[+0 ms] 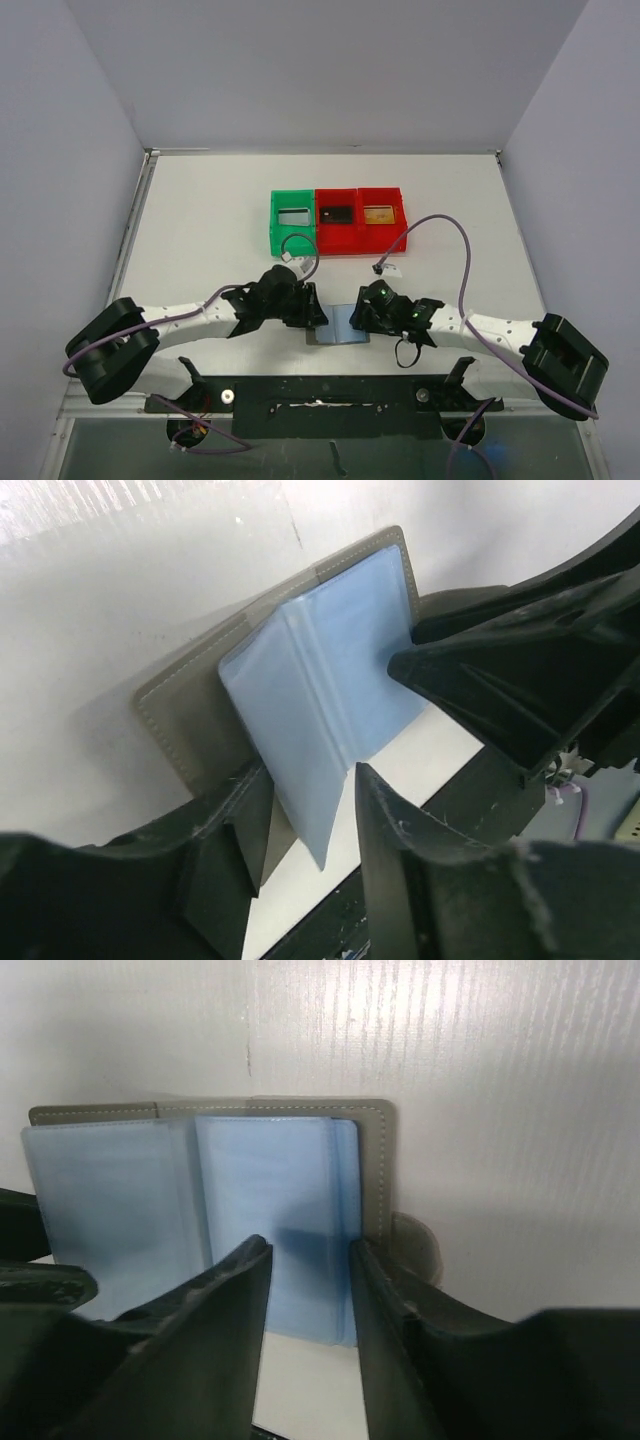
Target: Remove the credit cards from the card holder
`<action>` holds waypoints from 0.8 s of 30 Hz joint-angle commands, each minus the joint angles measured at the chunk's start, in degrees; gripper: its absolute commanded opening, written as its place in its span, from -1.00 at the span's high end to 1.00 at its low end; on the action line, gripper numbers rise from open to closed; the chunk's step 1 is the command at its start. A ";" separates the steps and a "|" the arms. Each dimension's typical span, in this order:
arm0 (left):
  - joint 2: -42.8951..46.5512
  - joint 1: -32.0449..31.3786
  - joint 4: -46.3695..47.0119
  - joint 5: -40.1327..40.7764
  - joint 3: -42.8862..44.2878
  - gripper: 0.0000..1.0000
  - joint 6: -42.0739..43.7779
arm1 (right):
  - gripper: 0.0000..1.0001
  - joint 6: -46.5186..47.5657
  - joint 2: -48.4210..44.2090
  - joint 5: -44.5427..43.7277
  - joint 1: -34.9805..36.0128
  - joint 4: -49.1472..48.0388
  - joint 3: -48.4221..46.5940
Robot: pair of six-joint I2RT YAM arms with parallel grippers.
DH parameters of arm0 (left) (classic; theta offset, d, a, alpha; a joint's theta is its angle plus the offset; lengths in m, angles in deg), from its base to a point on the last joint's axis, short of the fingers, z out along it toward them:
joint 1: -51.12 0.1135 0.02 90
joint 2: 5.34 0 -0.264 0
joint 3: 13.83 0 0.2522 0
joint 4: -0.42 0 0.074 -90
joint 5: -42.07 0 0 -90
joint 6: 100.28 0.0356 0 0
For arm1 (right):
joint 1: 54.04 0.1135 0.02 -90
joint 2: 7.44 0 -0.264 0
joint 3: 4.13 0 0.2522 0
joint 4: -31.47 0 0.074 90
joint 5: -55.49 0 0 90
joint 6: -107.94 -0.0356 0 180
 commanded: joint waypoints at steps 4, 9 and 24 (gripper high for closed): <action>-4.47 -2.44 7.87 2.14 -1.07 0.46 -2.52 | 0.43 -0.33 0.66 10.11 -2.81 -14.87 4.78; -5.51 -2.50 7.56 4.09 -1.91 0.54 -3.82 | 0.49 -0.85 0.91 15.53 -3.60 -23.33 5.82; 3.04 -2.39 -1.27 9.50 0.33 0.11 -1.97 | 0.15 5.09 -10.77 9.89 -7.83 -8.81 0.85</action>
